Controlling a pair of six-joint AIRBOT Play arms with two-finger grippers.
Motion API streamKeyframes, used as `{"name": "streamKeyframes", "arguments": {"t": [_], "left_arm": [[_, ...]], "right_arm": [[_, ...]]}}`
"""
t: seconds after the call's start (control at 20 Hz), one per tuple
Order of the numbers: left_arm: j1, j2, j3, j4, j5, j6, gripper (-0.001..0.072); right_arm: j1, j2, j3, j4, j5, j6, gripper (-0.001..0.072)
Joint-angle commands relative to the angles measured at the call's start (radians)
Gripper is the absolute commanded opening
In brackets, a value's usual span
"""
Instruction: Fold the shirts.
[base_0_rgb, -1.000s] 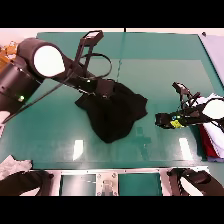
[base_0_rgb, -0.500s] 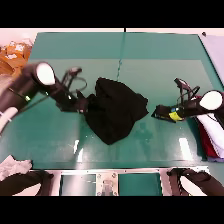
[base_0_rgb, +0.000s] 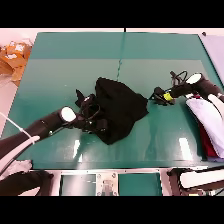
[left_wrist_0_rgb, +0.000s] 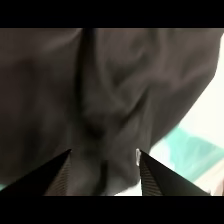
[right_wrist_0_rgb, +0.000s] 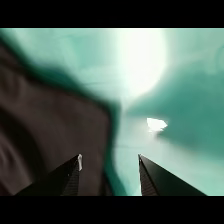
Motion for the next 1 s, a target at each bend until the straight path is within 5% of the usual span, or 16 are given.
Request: {"name": "streamKeyframes", "arguments": {"t": [0.0,0.1,0.4,0.45,0.5,0.55,0.95], "left_arm": [[-0.047,-0.046,-0.022,-0.074,0.191,0.003,0.0476],[-0.047,-0.085,-0.019,-0.125,0.196,0.004,0.0476],[-0.047,-0.168,0.089,-0.161,0.203,0.033,0.0473],[-0.047,-0.184,0.100,-0.164,0.185,0.034,0.0368],[-0.047,-0.187,0.102,-0.164,0.160,0.037,0.0067],[-0.047,-0.182,0.102,-0.164,0.122,0.056,0.0025],[0.260,0.245,0.107,0.144,-0.258,0.020,0.0024]], "right_arm": [[0.008,-0.153,0.096,0.108,-0.023,-0.050,0.0429],[0.014,-0.185,0.117,0.116,-0.021,-0.051,0.0412],[0.025,-0.192,0.119,0.134,0.036,-0.103,0.0017],[0.024,-0.192,0.119,0.133,0.042,-0.103,0.0017],[0.019,-0.188,0.119,0.130,0.044,-0.103,0.0016],[0.013,-0.183,0.121,0.126,0.046,-0.103,0.0015],[-0.195,0.040,0.185,0.126,0.161,-0.125,0.0014]]}}
